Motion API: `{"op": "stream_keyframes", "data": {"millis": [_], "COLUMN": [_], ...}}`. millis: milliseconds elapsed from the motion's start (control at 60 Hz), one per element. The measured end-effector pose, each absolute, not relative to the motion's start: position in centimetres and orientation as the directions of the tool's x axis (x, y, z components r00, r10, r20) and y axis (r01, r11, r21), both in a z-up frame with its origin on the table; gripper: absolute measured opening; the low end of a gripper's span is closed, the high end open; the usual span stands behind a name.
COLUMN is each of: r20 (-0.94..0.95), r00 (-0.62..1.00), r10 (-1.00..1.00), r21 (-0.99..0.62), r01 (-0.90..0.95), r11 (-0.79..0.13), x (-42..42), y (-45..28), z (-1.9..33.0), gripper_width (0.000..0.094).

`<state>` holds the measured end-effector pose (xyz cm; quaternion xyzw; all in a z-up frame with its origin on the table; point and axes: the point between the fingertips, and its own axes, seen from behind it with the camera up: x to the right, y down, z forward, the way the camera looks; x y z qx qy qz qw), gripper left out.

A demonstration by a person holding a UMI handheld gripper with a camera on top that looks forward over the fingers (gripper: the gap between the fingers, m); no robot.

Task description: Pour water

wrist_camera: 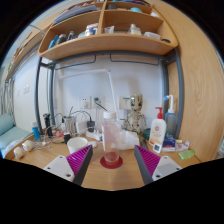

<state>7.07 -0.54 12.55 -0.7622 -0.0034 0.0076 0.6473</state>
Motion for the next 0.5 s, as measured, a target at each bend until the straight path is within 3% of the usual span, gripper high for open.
{"op": "stream_keyframes", "data": {"millis": [233,500], "r20": [-0.029,0.008], "r00": [0.997,0.988], "r10": [-0.072,-0.156], "r21": [-0.986,-0.993], "r01": [-0.041,-0.011], "r11": [-0.162,-0.121], "x": [7.9,10.2], "y": [-8.7,-13.0], "z": [14.7,16.1], "gripper_width": [0.0846,0.0852]}}
